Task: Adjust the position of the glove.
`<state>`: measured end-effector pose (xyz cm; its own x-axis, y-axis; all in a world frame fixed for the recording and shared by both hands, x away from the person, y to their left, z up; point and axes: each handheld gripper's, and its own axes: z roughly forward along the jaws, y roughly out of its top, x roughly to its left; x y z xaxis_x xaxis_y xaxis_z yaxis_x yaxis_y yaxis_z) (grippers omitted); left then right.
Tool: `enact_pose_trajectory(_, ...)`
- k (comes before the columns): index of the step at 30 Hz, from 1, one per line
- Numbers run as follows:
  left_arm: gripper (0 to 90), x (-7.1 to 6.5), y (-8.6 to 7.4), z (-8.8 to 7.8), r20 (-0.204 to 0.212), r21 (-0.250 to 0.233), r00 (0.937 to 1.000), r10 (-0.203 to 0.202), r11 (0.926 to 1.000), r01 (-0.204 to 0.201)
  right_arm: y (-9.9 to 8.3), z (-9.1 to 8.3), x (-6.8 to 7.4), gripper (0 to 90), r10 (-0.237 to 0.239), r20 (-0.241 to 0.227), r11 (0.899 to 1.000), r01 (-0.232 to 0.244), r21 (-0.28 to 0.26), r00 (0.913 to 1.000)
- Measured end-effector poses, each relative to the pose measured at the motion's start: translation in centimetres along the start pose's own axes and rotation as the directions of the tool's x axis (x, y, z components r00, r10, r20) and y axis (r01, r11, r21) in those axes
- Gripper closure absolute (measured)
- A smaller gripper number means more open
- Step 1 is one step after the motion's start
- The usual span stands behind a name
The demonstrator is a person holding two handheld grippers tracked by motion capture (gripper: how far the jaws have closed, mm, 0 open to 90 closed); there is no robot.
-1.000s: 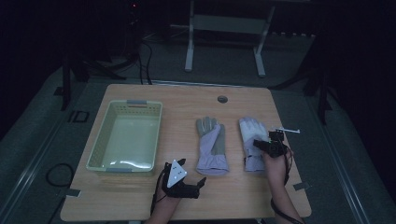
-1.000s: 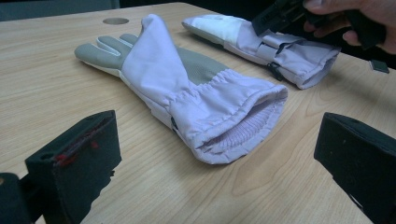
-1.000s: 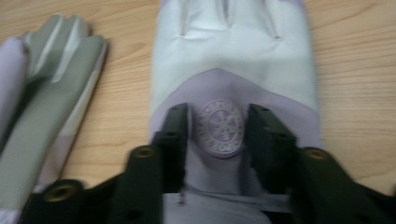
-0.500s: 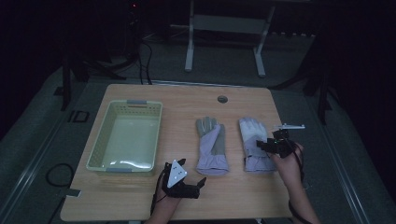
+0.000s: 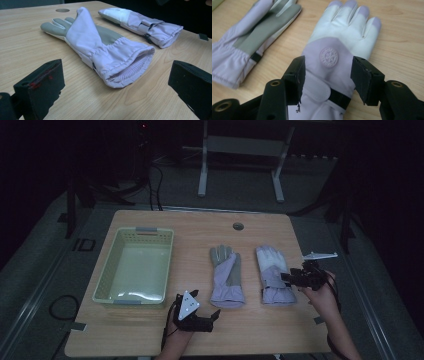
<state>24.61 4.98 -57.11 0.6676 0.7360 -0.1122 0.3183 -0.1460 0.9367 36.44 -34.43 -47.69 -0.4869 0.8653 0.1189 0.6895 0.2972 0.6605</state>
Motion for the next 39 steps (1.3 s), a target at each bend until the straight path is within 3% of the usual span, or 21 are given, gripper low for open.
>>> enact_pose_trajectory(7, 0.6, -0.1, 0.0, 0.0, 0.002, 0.001, 0.9999, 0.011, 0.9999, -0.011, 0.5, 0.8, 0.5, 47.5, 0.001, 0.019, 1.000, -0.001, -0.017, 0.9998)
enact_pose_trajectory(13, 0.6, -0.1, 0.0, 0.0, 0.003, 0.002, 0.9999, 0.012, 0.9999, -0.012, -0.1, 3.4, 0.0, 45.1, 0.026, 0.022, 1.000, -0.026, 0.012, 0.9994)
enact_pose_trajectory(15, 0.6, -0.1, 0.0, 0.0, 0.003, 0.001, 0.9999, 0.011, 0.9999, -0.011, -0.5, 4.4, -0.7, 45.2, 0.063, 0.008, 0.998, -0.063, 0.012, 0.9980)
enact_pose_trajectory(19, 0.6, -0.1, 0.0, 0.0, 0.004, 0.003, 0.9999, 0.014, 0.9999, -0.014, -1.4, 6.5, -1.0, 46.8, 0.058, 0.029, 0.997, -0.059, 0.042, 0.9979)
enact_pose_trajectory(25, 0.6, -0.1, 0.0, 0.0, 0.004, 0.008, 0.9998, 0.020, 0.9998, -0.020, -1.3, 6.7, -0.2, 62.3, 0.009, 0.041, 0.997, -0.012, 0.074, 0.9991)
enact_pose_trajectory(34, 0.6, -0.1, 0.0, 0.0, 0.002, 0.007, 0.9999, 0.016, 0.9998, -0.016, -1.4, 6.5, 0.3, 75.2, 0.075, 0.048, 0.995, -0.078, 0.061, 0.9960)
enact_pose_trajectory(39, 0.6, -0.1, 0.0, 0.0, 0.001, 0.007, 0.9999, 0.015, 0.9999, -0.015, -1.0, 5.2, 0.3, 78.6, 0.124, 0.035, 0.992, -0.125, 0.032, 0.9917)
